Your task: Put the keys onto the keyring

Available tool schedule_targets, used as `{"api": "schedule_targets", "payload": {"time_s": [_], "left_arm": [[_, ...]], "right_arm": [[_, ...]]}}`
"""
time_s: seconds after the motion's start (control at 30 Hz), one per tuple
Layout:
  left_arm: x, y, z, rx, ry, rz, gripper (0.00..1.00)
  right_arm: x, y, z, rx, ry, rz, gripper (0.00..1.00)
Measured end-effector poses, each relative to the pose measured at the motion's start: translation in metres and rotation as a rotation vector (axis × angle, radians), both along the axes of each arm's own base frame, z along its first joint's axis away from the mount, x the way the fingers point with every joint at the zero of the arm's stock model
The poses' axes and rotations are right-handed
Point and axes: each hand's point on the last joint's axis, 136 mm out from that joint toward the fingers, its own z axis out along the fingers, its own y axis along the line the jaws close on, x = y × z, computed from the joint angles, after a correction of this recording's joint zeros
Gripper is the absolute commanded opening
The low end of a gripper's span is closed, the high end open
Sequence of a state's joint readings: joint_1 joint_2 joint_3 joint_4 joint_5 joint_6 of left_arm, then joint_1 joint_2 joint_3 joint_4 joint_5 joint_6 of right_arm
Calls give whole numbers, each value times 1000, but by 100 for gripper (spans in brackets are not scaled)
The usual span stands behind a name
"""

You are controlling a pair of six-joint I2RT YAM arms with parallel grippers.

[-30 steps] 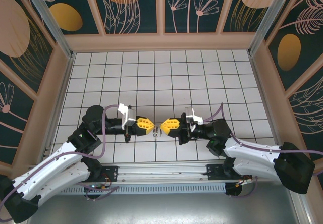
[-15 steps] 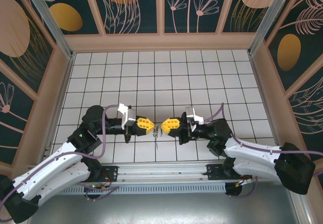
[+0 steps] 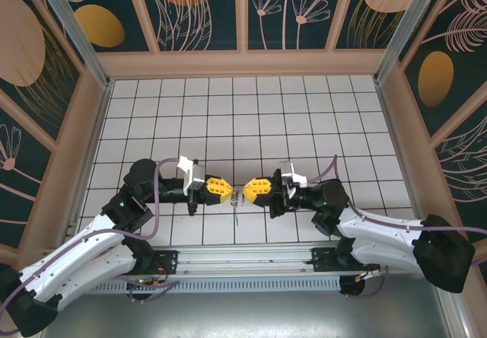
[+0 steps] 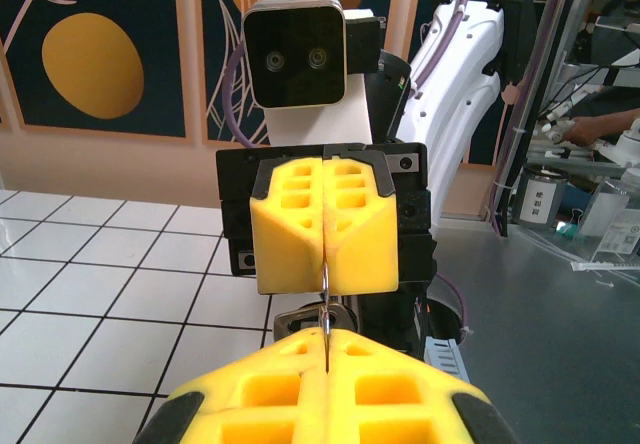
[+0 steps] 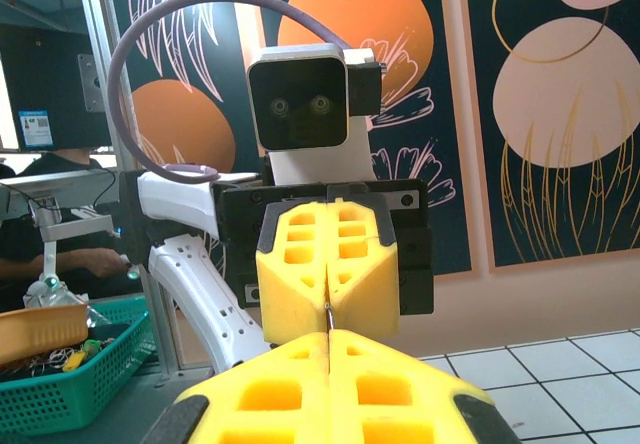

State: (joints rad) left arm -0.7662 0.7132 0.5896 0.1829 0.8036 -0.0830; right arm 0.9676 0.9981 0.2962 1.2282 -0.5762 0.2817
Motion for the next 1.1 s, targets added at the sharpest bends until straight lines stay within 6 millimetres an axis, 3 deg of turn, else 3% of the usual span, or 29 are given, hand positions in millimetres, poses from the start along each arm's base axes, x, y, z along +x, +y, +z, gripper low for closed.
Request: {"api": "schedule_targets", "payload": {"time_s": [1.1], "left_arm": [[0, 0, 0, 0, 0, 0, 0]], "right_arm": [[1, 1, -1, -2, 14, 6, 0]]}}
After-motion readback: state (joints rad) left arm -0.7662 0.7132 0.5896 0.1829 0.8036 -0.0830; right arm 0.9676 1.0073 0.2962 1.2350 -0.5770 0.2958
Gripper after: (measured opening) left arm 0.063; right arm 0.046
